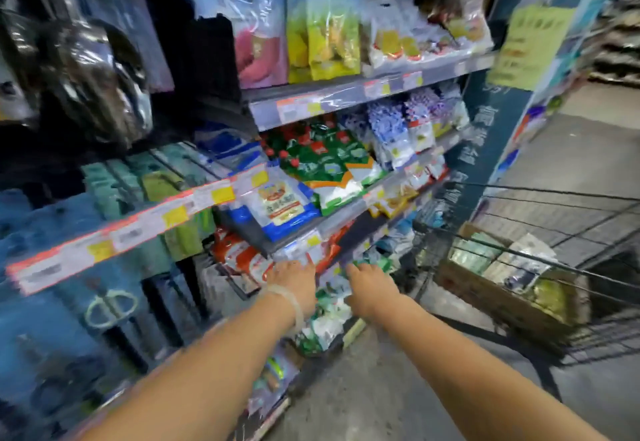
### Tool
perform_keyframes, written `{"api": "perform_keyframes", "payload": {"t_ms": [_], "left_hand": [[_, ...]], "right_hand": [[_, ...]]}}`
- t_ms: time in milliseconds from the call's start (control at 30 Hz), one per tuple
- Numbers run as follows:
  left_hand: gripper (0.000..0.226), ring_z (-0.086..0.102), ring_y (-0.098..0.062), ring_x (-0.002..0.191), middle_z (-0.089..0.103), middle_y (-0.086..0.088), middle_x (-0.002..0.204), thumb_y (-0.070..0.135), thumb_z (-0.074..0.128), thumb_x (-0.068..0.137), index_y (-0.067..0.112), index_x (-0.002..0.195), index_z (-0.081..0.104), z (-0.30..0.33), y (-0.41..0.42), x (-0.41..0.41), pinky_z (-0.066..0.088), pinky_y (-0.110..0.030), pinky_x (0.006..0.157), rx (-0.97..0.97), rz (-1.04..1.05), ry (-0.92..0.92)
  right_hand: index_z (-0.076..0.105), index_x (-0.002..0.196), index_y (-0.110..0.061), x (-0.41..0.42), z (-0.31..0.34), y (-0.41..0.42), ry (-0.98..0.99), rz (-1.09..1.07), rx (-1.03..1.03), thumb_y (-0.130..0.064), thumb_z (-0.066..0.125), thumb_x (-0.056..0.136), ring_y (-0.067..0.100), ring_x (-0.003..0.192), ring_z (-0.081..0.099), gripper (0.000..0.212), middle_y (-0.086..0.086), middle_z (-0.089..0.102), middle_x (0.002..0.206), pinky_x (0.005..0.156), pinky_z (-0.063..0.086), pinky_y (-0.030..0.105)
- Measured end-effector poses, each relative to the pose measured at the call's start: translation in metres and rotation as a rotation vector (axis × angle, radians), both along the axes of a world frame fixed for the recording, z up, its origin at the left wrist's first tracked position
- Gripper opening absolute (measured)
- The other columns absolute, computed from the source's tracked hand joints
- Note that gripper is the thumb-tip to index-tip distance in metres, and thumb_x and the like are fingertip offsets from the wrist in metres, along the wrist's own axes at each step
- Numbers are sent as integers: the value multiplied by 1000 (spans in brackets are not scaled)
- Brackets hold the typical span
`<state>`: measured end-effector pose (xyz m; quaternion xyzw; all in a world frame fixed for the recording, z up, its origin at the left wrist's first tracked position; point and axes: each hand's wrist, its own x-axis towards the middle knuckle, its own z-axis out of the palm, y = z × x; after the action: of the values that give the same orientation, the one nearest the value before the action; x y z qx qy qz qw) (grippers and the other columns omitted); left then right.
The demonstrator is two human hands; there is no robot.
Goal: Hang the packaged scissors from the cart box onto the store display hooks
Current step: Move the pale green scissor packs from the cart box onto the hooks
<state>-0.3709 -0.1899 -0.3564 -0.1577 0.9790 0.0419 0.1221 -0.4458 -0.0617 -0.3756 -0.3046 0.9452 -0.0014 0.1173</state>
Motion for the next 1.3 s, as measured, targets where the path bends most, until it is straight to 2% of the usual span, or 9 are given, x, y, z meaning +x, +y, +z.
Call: {"api": "perform_keyframes", "payload": {"t_ms": [267, 400, 533, 700, 867, 1100, 1300], "left_hand": [[44, 40, -36, 128, 43, -15, 136, 27, 51, 89, 12, 130, 42, -8, 129, -120, 37, -45, 103, 29, -356, -55], [42, 41, -37, 126, 43, -15, 133, 25, 51, 88, 15, 128, 44, -18, 172, -177, 34, -48, 104, 57, -463, -81], [46, 38, -37, 129, 38, -16, 138, 27, 49, 92, 12, 134, 38, -26, 192, -250, 33, -47, 104, 30, -547, -105], [51, 33, -35, 134, 34, -13, 145, 30, 50, 92, 13, 138, 34, -32, 196, -357, 33, -47, 107, 69, -563, -140], [53, 35, -34, 133, 34, -13, 145, 29, 48, 95, 12, 141, 31, -37, 195, -455, 39, -46, 105, 128, -546, -154], [54, 34, -35, 132, 34, -13, 144, 25, 50, 92, 13, 142, 32, -74, 208, -534, 38, -48, 105, 135, -564, -261], [53, 36, -35, 130, 35, -14, 142, 29, 51, 93, 12, 140, 33, -109, 228, -585, 38, -46, 106, 190, -573, -361]], "right_hand": [[37, 132, -8, -74, 2, 149, -79, -354, 10, -21, 51, 90, 37, 123, 41, 46, 17, 43, 131, 97, 40, 46], [40, 130, -9, -113, -11, 188, -70, -477, 7, -30, 55, 89, 36, 123, 43, 48, 15, 45, 130, 98, 40, 46], [43, 126, -8, -177, -15, 206, -44, -536, -20, -25, 51, 91, 35, 120, 46, 40, 15, 49, 128, 97, 42, 44], [44, 128, -12, -276, -19, 218, -69, -613, -36, -23, 54, 88, 33, 115, 52, 43, 14, 52, 123, 95, 48, 43], [42, 132, -12, -370, -23, 231, -112, -710, -68, -27, 57, 90, 31, 117, 51, 47, 14, 51, 129, 97, 45, 40], [45, 130, -12, -441, -69, 262, -241, -834, -80, -30, 56, 89, 30, 112, 54, 46, 13, 58, 123, 94, 49, 41], [43, 130, -12, -500, -114, 280, -345, -842, -73, -32, 55, 89, 31, 112, 55, 47, 13, 57, 125, 92, 48, 39]]}}
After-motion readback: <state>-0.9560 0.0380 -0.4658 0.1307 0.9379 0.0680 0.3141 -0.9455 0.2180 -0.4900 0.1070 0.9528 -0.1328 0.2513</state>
